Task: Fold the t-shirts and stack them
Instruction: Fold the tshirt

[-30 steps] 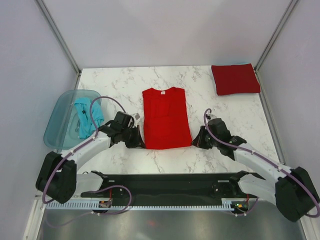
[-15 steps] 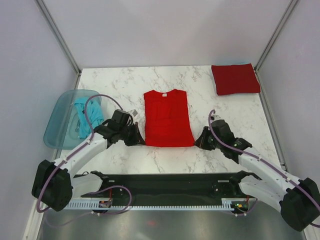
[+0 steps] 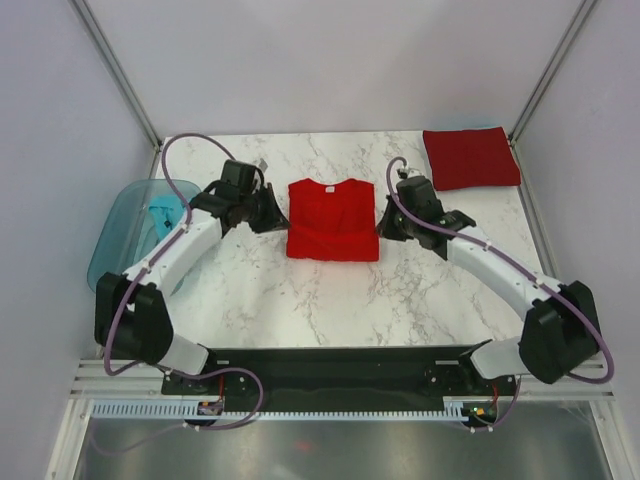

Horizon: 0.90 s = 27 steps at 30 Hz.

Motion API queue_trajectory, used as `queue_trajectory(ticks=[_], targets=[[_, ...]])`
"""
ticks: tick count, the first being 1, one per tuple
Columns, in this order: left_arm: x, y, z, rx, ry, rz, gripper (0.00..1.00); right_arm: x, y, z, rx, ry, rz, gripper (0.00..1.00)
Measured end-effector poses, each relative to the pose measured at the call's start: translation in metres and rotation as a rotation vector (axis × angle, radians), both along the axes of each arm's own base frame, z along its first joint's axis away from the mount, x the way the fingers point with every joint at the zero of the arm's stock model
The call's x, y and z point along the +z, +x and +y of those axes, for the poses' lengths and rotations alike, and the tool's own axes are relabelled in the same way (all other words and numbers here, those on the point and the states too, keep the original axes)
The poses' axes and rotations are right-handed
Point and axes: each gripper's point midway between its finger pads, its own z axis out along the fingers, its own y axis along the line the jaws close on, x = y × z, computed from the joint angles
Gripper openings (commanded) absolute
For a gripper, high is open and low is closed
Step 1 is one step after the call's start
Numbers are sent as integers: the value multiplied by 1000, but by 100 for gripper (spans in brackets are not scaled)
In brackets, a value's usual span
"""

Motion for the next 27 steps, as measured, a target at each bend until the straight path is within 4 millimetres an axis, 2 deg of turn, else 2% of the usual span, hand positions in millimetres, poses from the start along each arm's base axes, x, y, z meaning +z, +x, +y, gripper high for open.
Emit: queue_trajectory(ticks=[5,9,12,15,18,22,27], targets=[[12,59,12,46,8,-37,2,14,62,-5,-31,-40,-33,0],[20,104,6,27,9,-80,2,22,109,-8,-50,-56,-58,0],[24,136,3,22,1,-109,2,19,139,-12,-63,-65,-61,0],[23,167,-2,11,-14,-130,2,7,164,-15,-73,-69,-45,0],[17,199,-5,9,-30,-146,2,-5,184,-17,-82,-71,-31,0],[-6,238,-5,13,-48,-144,2,-18,213,-15,-81,-63,-27,0],[-33,275,2,28,-61,-151,2,-29,245,-13,-79,-50,-44,0]])
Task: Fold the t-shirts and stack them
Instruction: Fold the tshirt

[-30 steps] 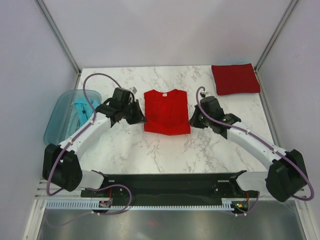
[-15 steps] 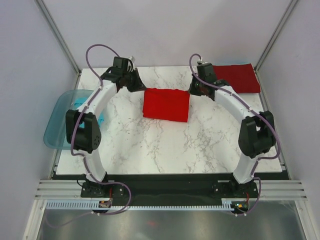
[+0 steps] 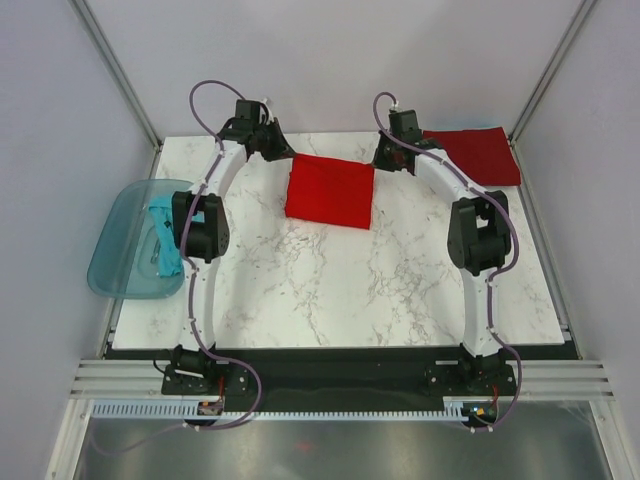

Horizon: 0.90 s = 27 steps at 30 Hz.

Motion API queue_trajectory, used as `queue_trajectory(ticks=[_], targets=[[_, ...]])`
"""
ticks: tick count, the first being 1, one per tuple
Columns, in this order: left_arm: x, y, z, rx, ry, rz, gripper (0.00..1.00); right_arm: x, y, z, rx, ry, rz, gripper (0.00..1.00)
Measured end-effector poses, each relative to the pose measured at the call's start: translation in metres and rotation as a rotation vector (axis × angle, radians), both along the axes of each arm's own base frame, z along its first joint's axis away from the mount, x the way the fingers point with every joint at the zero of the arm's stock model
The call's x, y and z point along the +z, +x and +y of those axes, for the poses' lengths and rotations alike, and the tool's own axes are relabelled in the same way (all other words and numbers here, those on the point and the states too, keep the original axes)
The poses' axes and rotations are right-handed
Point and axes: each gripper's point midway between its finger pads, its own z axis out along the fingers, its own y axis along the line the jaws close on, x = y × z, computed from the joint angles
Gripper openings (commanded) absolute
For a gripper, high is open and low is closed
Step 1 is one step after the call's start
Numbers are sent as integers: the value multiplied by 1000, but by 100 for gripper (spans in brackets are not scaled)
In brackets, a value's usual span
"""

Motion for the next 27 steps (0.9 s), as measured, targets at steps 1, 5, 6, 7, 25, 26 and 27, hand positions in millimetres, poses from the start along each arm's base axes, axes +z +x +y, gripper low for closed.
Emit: queue_trajectory(ticks=[1,5,6,7,25,26,27], targets=[[-4,7,1,2,-4,-8,4,-3,6,0,0,2,-3,2],[-21,26,0,-8,-25,-43,42,-16,28,-3,-12,12,-12,18],[-25,30,0,-13,-31,-52,46,-19,32,-4,-19,17,-10,23],[-27,32,-1,-20,-39,-60,48,-23,36,-5,-26,20,-11,30],[-26,-82,33,-108,33,25,43,-41,-62,-7,197,93,120,38],[-22,-87,31,-118,35,19,41,-39,-66,-4,218,107,121,36],[-16,-92,27,-130,34,10,41,-36,-67,-1,235,120,118,33]])
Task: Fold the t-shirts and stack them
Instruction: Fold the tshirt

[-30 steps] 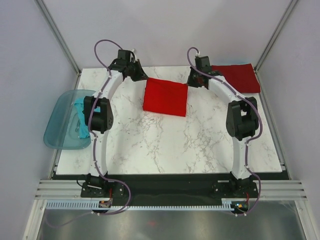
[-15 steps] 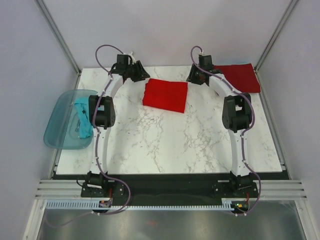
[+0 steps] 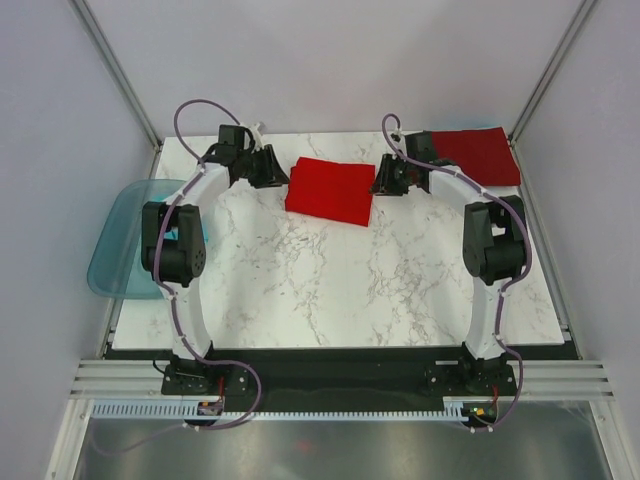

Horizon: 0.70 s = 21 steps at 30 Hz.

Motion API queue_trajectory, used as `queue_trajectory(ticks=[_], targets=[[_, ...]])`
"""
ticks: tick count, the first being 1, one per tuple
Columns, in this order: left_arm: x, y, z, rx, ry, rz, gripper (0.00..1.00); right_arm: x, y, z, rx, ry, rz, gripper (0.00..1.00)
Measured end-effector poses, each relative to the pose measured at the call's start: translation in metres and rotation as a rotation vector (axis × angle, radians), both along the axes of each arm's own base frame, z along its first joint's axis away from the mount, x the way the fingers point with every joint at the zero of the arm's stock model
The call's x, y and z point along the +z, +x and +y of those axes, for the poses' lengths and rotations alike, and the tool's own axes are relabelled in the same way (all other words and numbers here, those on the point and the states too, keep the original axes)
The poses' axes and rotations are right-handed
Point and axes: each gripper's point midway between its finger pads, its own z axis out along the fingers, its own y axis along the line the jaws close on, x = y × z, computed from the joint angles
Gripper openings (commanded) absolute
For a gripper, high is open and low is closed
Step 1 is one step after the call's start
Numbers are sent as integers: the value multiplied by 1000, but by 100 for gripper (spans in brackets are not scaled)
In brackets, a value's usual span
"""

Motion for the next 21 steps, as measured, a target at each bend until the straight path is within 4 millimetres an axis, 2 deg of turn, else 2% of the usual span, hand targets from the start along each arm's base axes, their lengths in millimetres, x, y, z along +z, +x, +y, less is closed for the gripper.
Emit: queue_trajectory(ticks=[4,8,10,12,17,18,21], targets=[[19,-6,-19,-45,-14,-44,37,7,-2,12,42,45,-11,23],[21,-9,-37,-102,-48,-47,35,13,-2,24,70,101,-22,22],[11,-6,-47,-128,-61,-36,36,9,1,28,75,116,-20,20],[-6,1,-50,-131,-59,-17,39,-3,4,30,72,115,-10,19],[-74,4,-47,-120,-44,99,41,-52,4,20,29,69,72,18],[-77,5,-50,-132,-70,107,41,-57,3,19,21,75,85,18],[-69,12,-49,-129,-77,86,44,-55,8,12,0,69,69,19]])
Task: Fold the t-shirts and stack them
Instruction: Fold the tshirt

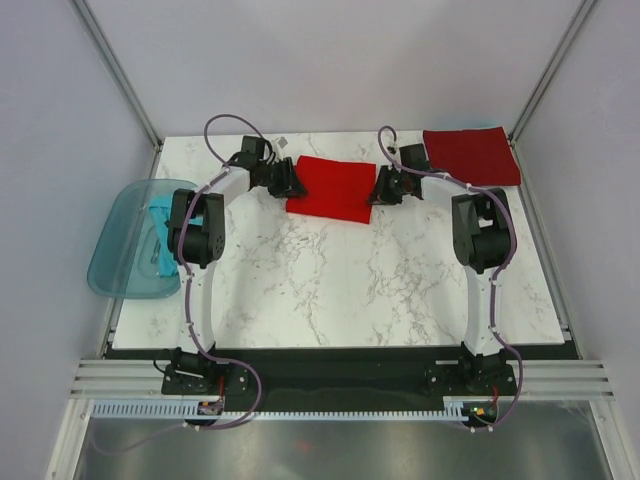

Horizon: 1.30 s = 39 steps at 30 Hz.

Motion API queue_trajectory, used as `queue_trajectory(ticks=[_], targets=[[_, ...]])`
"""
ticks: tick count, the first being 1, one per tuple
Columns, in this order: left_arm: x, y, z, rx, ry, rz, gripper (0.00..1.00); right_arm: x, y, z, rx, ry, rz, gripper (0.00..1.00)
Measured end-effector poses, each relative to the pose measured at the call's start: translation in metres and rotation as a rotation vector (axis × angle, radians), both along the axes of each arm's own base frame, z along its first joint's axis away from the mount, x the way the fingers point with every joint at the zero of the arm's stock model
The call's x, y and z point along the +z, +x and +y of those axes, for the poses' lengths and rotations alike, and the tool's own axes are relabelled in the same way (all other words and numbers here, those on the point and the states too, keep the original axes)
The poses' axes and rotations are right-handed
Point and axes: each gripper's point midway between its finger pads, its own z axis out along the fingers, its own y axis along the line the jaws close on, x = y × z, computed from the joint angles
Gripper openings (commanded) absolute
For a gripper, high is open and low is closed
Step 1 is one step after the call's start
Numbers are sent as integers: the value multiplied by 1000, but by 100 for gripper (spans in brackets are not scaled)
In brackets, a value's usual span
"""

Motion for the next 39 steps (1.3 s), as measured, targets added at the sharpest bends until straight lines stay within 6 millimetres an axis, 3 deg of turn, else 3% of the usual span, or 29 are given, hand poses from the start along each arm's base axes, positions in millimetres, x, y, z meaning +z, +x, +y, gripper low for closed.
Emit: queue_trajectory(ticks=[2,8,11,15,17,20,27,31,33,34,39], targets=[[3,2,-1,-2,-3,-7,46,1,1,-1,-7,0,-1,20],[24,5,-7,-31,-47,-37,53,15,-6,-3,-17,10,-5,37],[39,-2,-1,-20,-44,-47,57,31,-18,-4,-14,18,-14,45],[71,-16,15,20,-22,-93,56,51,-29,-5,-5,27,-38,47],[78,-23,21,38,-10,-101,55,54,-34,-6,3,29,-39,48],[68,-30,28,57,9,-79,54,48,-40,-6,19,24,-24,50],[15,-41,31,60,37,42,54,31,-47,-4,62,17,4,49],[0,-43,31,60,43,70,54,5,-54,-2,92,14,57,50],[-5,-43,32,63,50,80,54,2,-55,2,111,30,62,49],[-8,-43,33,65,53,85,54,2,-55,2,115,26,57,48],[-8,-43,32,61,48,83,54,-1,-56,3,130,11,49,22]])
